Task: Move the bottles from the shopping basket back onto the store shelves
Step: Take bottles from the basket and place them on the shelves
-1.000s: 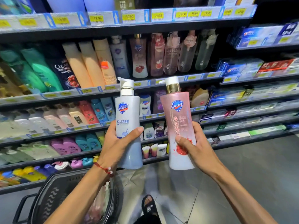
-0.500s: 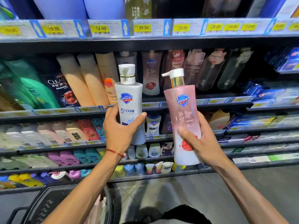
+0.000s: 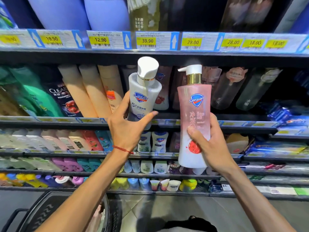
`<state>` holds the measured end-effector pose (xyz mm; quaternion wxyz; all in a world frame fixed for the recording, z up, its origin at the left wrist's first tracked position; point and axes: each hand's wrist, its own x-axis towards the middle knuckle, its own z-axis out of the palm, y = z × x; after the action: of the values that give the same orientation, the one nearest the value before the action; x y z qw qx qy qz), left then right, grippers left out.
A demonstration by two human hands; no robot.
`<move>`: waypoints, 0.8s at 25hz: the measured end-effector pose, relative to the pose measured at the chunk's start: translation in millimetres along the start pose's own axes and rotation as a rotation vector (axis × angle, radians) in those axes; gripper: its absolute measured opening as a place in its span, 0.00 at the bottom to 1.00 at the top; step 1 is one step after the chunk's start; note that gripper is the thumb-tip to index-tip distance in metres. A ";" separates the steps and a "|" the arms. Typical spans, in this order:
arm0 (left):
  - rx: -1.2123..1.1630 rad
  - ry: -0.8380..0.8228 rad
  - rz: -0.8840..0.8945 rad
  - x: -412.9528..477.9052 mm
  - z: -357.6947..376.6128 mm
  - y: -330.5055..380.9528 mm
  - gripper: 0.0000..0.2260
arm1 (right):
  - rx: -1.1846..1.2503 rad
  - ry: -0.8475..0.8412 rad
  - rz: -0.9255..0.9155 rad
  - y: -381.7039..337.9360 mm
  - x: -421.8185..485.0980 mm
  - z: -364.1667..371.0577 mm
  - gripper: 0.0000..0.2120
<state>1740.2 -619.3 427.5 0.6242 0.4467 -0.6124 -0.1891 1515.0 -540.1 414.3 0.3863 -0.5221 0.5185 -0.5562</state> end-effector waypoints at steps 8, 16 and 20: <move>0.055 0.015 0.090 14.4 17.2 -19.8 0.34 | -0.051 0.073 -0.043 1.6 -1.3 -4.6 0.36; 0.087 -0.062 0.123 27.9 28.5 -41.0 0.37 | -0.021 0.138 -0.025 6.4 -20.5 6.4 0.31; 0.054 -0.089 0.056 29.7 34.0 -46.6 0.37 | -0.040 0.150 -0.023 8.3 -28.3 9.4 0.36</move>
<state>1728.3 -678.3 403.3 0.5891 0.4373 -0.6567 -0.1744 1527.7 -515.6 400.3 0.3296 -0.4925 0.5507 -0.5878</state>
